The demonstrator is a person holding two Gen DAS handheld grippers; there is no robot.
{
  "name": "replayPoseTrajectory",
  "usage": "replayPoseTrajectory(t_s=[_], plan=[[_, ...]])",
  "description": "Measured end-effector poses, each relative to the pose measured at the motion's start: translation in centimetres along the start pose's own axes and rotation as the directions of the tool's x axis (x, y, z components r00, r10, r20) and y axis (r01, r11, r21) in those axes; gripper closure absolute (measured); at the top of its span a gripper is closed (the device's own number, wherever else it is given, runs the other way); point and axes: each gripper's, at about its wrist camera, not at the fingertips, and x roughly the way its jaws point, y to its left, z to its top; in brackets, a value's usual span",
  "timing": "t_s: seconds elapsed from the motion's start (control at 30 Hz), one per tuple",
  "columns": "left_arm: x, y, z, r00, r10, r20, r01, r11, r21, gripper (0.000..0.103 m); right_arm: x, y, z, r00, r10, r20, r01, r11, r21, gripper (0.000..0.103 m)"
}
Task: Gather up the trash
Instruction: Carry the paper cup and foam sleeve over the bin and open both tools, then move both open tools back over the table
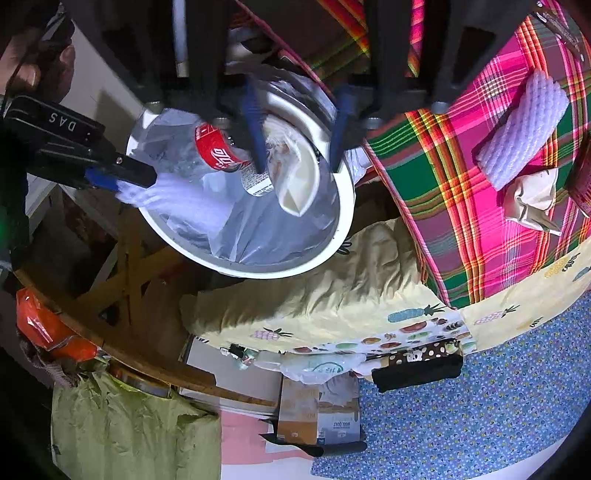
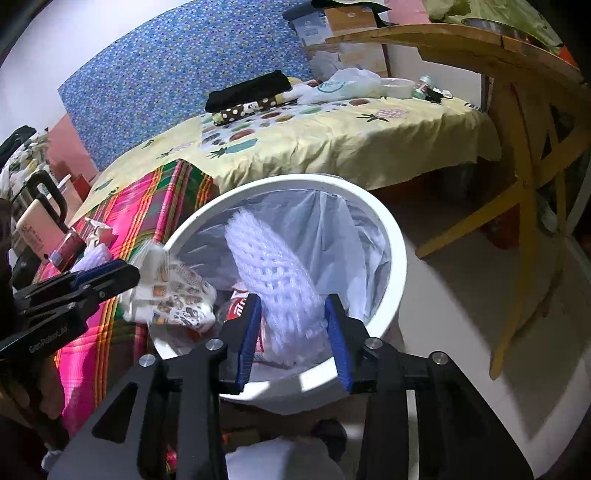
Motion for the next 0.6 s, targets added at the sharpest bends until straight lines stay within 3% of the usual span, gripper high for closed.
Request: replayPoseTrajectory(t_s=[0.17,0.27,0.6], plan=[[-0.5,0.4,0.1,1.000,0.003,0.016,-0.003,1.000,-0.012,0.056,-0.3,0.1,0.2,1.000,-0.003,0.020,0.003,1.000,-0.004,0.061],[-0.9,0.8,0.1,1.000,0.005,0.025,-0.005,1.000,-0.023,0.054,-0.7,0.2,0.3,1.000,-0.001,0.030,0.002,1.000,-0.005,0.048],[-2.4,1.1,0.0,0.998,-0.008,0.058,0.010,0.999,-0.036,0.049,-1.9,1.5,0.1,0.999,0.018,0.040,-0.016,0.999,-0.040,0.047]])
